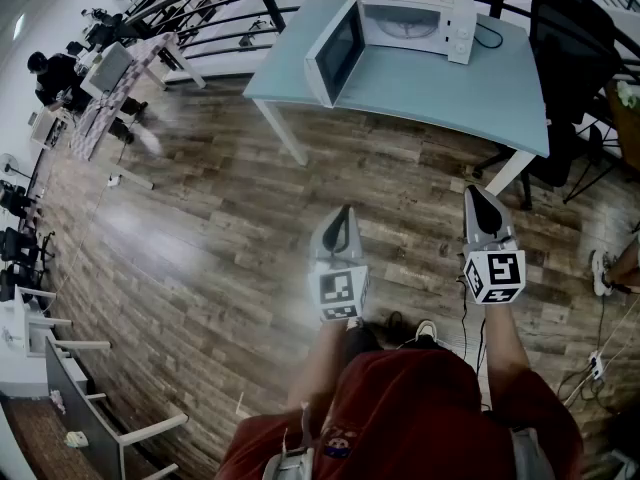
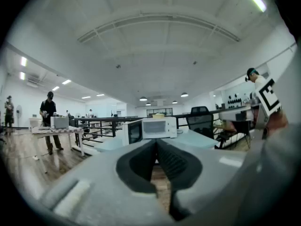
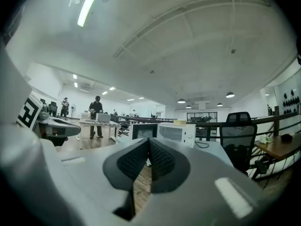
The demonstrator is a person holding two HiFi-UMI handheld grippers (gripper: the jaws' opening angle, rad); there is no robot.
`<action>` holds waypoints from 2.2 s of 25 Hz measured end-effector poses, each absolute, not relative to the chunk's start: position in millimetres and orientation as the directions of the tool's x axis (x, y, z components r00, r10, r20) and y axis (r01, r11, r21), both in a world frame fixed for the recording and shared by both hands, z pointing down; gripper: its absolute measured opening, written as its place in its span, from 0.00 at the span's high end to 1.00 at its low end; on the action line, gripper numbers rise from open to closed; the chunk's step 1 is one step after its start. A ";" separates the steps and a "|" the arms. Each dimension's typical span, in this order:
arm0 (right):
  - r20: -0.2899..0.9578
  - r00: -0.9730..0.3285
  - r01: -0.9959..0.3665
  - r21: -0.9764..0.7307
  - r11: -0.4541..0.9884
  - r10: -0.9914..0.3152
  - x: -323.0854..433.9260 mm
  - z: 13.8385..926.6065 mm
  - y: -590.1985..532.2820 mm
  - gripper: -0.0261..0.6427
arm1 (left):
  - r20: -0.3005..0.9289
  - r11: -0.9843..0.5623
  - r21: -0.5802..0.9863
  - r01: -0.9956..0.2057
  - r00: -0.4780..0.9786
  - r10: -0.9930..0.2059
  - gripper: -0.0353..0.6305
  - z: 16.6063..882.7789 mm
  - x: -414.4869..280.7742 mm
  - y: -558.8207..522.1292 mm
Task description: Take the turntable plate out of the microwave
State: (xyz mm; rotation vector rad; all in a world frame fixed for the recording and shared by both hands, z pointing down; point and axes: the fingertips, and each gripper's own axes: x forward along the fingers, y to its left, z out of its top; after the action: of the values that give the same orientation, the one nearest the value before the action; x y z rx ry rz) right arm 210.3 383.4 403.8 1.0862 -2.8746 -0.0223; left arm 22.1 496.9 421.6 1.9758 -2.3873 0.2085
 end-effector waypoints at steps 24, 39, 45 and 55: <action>0.038 -0.804 -0.595 -0.060 0.801 -0.594 342.5 418.2 342.6 0.96 | 0.100 0.252 -0.133 -0.959 -0.266 -0.959 0.95 411.3 167.4 462.7; 0.067 -0.787 -0.616 -0.038 0.787 -0.613 278.3 429.1 285.3 0.96 | 0.073 0.236 -0.100 -0.967 -0.244 -0.967 0.95 419.6 103.1 402.0; 0.073 -0.772 -0.635 -0.041 0.771 -0.632 234.0 425.3 240.6 0.96 | 0.073 0.214 -0.089 -0.973 -0.221 -0.973 0.95 417.0 56.5 356.4; 0.128 -0.738 -0.672 -0.052 0.739 -0.662 152.7 440.4 182.5 0.96 | 0.084 0.153 -0.068 -0.986 -0.159 -0.984 0.95 429.3 -19.0 283.1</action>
State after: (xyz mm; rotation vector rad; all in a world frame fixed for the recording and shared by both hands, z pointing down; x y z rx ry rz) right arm 152.7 182.5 440.4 1.0902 -2.8347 0.1438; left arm -19.0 283.1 429.3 2.0245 -2.3709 0.1661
